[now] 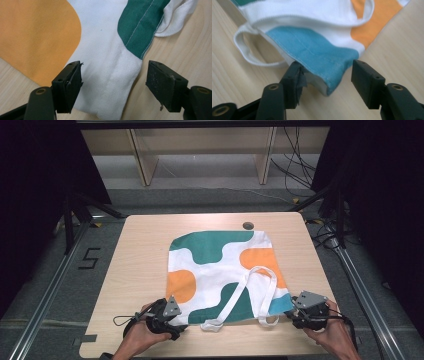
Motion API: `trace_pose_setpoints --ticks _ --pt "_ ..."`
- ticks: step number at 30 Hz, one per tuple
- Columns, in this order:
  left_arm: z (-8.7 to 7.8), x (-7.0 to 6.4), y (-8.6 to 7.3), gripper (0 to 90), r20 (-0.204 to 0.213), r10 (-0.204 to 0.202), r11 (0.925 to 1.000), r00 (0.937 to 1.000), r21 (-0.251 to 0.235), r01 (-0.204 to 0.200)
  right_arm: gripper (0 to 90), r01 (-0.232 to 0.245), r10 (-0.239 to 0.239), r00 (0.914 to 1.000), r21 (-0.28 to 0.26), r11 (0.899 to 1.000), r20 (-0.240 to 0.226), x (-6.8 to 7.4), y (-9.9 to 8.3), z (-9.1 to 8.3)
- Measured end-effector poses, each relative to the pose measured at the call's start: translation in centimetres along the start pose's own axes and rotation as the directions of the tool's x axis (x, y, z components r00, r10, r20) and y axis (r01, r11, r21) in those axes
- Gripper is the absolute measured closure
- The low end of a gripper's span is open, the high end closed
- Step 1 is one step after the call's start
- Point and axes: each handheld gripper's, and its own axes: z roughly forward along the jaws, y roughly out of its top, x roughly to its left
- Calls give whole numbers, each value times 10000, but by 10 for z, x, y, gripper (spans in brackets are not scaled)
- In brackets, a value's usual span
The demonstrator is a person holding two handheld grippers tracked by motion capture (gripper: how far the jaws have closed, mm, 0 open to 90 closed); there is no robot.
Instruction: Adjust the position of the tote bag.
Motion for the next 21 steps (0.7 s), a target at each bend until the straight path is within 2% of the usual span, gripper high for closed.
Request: trace_pose_setpoints --ticks 2,3,4,5,6,8,9,10,11,12,13,14,15,17,18,20,21 --pt "0 0 1 276 29 41 10000 10000 -4 -41 484 513 -512 9987 -139 9986 65 1 6 0" --pt "0 0 1 276 20 36 10000 10000 1 -36 491 581 -579 9981 -119 9982 201 3 9 0" --pt "0 0 1 276 17 37 10000 10000 -2 -37 496 1159 -1156 9931 -161 9931 199 3 12 0" --pt "0 0 1 276 23 26 10000 10000 -6 -26 502 1143 -1138 9929 -129 9934 345 5 14 0" --pt "1 0 1 276 39 30 10000 10000 3 -30 514 1411 -1405 9893 -145 9899 395 5 17 1" --pt "0 0 1 276 39 9 10000 10000 7 -9 615 1721 -1714 9842 -116 9850 442 9 21 2" --pt "1 0 1 276 44 8 10000 10000 -2 -8 742 2269 -2266 9738 -172 9738 159 7 22 3" --pt "0 0 1 276 31 6 10000 10000 -22 -6 791 2054 -2055 9787 -282 9783 4 8 23 3" --pt "0 0 1 275 33 -38 9999 10000 -93 39 867 2246 -2253 9743 -557 9729 -76 5 25 2" --pt "0 0 1 274 33 -38 9999 10000 -93 39 879 1887 -1904 9816 -772 9790 -155 3 26 0" --pt "-1 0 1 274 54 -67 9998 10000 -171 68 885 1842 -1873 9822 -1170 9759 -154 -2 28 -2" --pt "-1 -1 2 273 42 -46 9998 10000 -213 47 887 1534 -1581 9872 -1521 9764 -195 -6 31 -5" --pt "-2 -2 2 271 0 -204 9993 9998 -327 204 888 1423 -1473 9890 -1899 9714 -124 -12 34 -9" --pt "-3 -4 4 267 6 -150 9989 9999 -438 150 889 841 -962 9946 -2440 9661 -381 -19 41 -17" --pt "-3 -5 5 264 -42 -180 9981 9998 -586 177 889 308 -463 9976 -2707 9622 -510 -22 47 -23" --pt "-4 -7 7 247 -92 -4 9976 10000 -698 -2 889 111 -299 9979 -3022 9532 -575 -28 57 -29" --pt "-4 -9 9 241 -86 68 9974 9999 -718 -74 889 158 -347 9978 -3058 9520 -564 -30 60 -31"
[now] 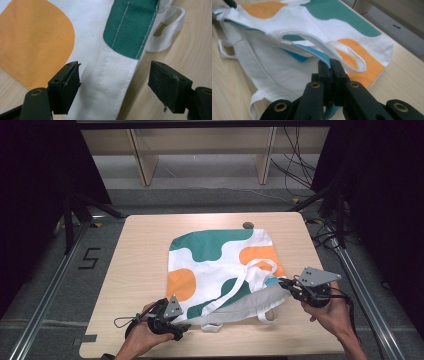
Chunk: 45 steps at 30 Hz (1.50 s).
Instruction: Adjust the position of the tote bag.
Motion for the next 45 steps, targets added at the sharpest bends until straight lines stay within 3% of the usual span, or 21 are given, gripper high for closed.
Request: trace_pose_setpoints --ticks 3,6,8,9,12,13,14,15,16,20,23,24,26,27,28,31,35,36,40,44,45 --pt "1 -1 3 290 -33 167 9999 9999 -17 -167 889 -210 213 9996 -141 9997 175 -1 8 -1" --pt "6 1 6 364 -515 240 9997 9984 -61 -244 889 -213 217 9996 -230 9995 175 -3 14 -2" --pt "7 4 6 458 -472 143 9998 9988 -104 -148 889 -258 262 9995 -224 9994 175 -3 14 -2" --pt "6 5 6 528 -362 292 9994 9989 -148 -298 889 -229 232 9995 -147 9996 195 -3 14 -2" --pt "2 6 5 713 -747 1057 9938 9916 -278 -1080 889 -417 419 9990 -99 9991 173 -3 12 -1" --pt "0 7 5 817 -939 860 9937 9919 -631 -922 889 -407 408 9990 -32 9992 188 -4 12 -1" --pt "-4 10 4 858 -948 825 9931 9921 -751 -897 889 -466 469 9987 -132 9988 186 -4 11 0" --pt "-8 12 5 865 -839 642 9906 9944 -1151 -736 889 -458 459 9988 -70 9989 176 -5 11 -2" --pt "-13 14 6 866 -854 725 9903 9937 -1126 -820 889 -439 444 9986 -187 9989 280 -5 11 -4" --pt "-40 20 15 867 -356 184 9812 9992 -1913 -249 889 -555 564 9983 -455 9974 173 -5 15 -13" --pt "-61 21 25 867 -67 93 9676 9999 -2524 -107 889 -602 612 9981 -737 9955 118 -5 21 -27" --pt "-70 22 29 868 -225 229 9675 9995 -2512 -278 889 -578 586 9983 -780 9953 75 -5 23 -30" --pt "-86 21 39 867 -180 317 9595 9993 -2796 -355 889 -532 541 9985 -959 9940 68 -6 29 -39" --pt "-93 20 42 867 -225 323 9587 9992 -2819 -373 889 -663 664 9978 -1070 9920 -25 -6 31 -42" --pt "-97 19 46 867 -101 189 9523 9998 -3043 -211 889 -620 612 9981 -1102 9920 -103 -8 34 -46" --pt "-110 23 55 866 236 174 9469 9996 -3213 -89 889 -863 823 9960 -1321 9875 -357 -9 40 -53" --pt "-122 30 63 866 639 -183 9385 9978 -3430 392 889 -945 873 9946 -1401 9856 -569 -11 48 -61" --pt "-126 33 66 866 673 -166 9413 9976 -3353 383 889 -996 919 9939 -1383 9854 -613 -11 50 -62" --pt "-137 43 75 865 882 -339 9350 9955 -3491 627 889 -1145 1037 9921 -1708 9786 -707 -16 58 -64" --pt "-145 50 85 865 1092 -456 9305 9930 -3570 820 889 -1055 939 9929 -1745 9790 -735 -23 68 -68" --pt "-147 52 88 864 1127 -494 9297 9924 -3579 870 889 -1150 985 9906 -1860 9758 -954 -26 70 -68"
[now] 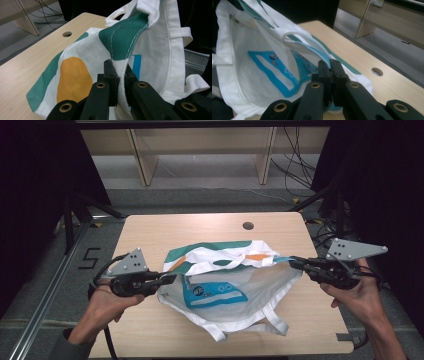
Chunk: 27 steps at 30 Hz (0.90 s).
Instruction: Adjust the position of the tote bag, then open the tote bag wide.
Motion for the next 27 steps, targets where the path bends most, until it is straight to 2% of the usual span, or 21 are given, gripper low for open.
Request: trace_pose_setpoints --ticks 1,2,5,6,7,8,9,10,12,14,15,16,20,21,23,24,26,27 --pt "-1 2 4 864 47 12 10000 10000 -62 -11 889 -336 336 9994 32 9994 -20 -1 2 0" --pt "-1 3 7 863 44 25 10000 10000 -84 -25 889 -238 236 9997 141 9996 89 -4 5 -2" --pt "-3 7 14 864 -11 -6 10000 10000 -91 6 889 -177 178 9998 -105 9998 88 -8 11 -1" --pt "-3 8 15 863 -3 -12 9999 10000 -112 12 890 -310 310 9995 -165 9994 9 -10 11 0" --pt "-3 10 16 863 54 -48 9998 10000 -181 49 889 -506 506 9987 11 9987 -40 -10 11 0" --pt "-4 11 17 863 -7 -94 9998 10000 -176 94 889 -311 313 9995 -221 9993 66 -13 11 1" --pt "-4 12 18 864 35 -107 9996 9999 -254 108 889 -262 262 9997 -170 9995 3 -14 12 -1" --pt "-4 12 19 864 20 -113 9997 9999 -225 114 889 -396 394 9992 -290 9988 -69 -14 13 -1" --pt "-5 14 21 864 90 -123 9994 9999 -325 126 889 -349 349 9994 -133 9993 29 -12 17 -2" --pt "-8 14 22 864 57 -167 9991 9998 -394 170 889 -108 108 9999 -195 9998 -9 -12 22 -4" --pt "-9 14 23 864 60 -146 9989 9999 -455 149 890 -228 227 9997 -254 9994 -12 -11 25 -5" --pt "-11 14 25 864 35 -102 9989 9999 -463 104 890 -2 5 9999 -292 9996 124 -12 28 -5" --pt "-20 18 36 865 67 -14 9979 10000 -642 18 891 125 -124 9999 -384 9992 6 -12 43 -10" --pt "-23 20 41 865 -53 -64 9976 10000 -683 60 891 184 -184 9998 -428 9989 22 -13 48 -11" --pt "-23 32 52 865 -327 -129 9963 9994 -850 101 891 289 -275 9993 -524 9982 267 -19 61 -10" --pt "-21 40 56 866 -494 -237 9963 9985 -837 195 892 480 -468 9984 -379 9981 309 -24 67 -9" --pt "-11 58 61 867 -848 -439 9963 9954 -775 373 892 413 -405 9979 -149 9990 503 -33 75 2" --pt "-6 67 62 867 -891 -605 9953 9942 -811 533 892 283 -279 9977 -59 9996 615 -38 77 10"
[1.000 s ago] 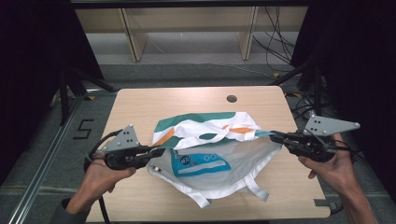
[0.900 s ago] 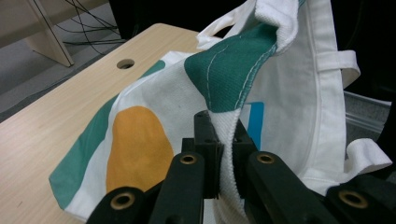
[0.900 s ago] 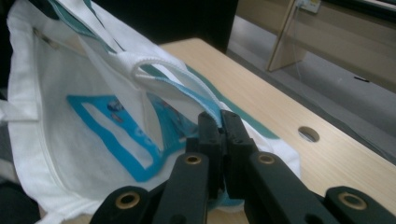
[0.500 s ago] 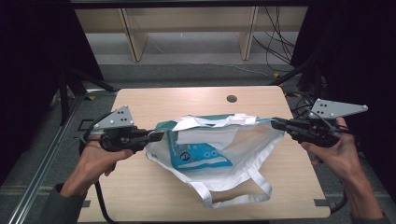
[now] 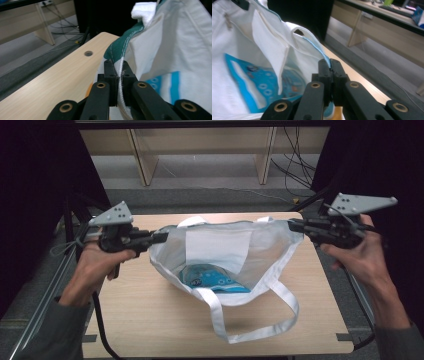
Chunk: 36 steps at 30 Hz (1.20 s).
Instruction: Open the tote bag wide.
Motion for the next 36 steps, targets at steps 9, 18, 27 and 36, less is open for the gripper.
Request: trace_pose_setpoints --ticks 9,18,27,36 --pt "53 58 -13 867 -111 -1240 9923 9922 -4 1240 893 -1320 1284 9908 976 9864 423 -45 -16 69" --pt "87 68 -50 865 66 -1534 9864 9881 605 1527 892 -1965 1914 9805 1826 9634 452 -53 -54 99" --pt "111 73 -94 863 481 -2426 9657 9689 1073 2364 886 -2046 2014 9787 2568 9446 391 -46 -85 118" --pt "110 72 -91 864 443 -2448 9635 9686 1224 2379 686 -1779 1820 9821 767 9810 -494 -14 -40 62"
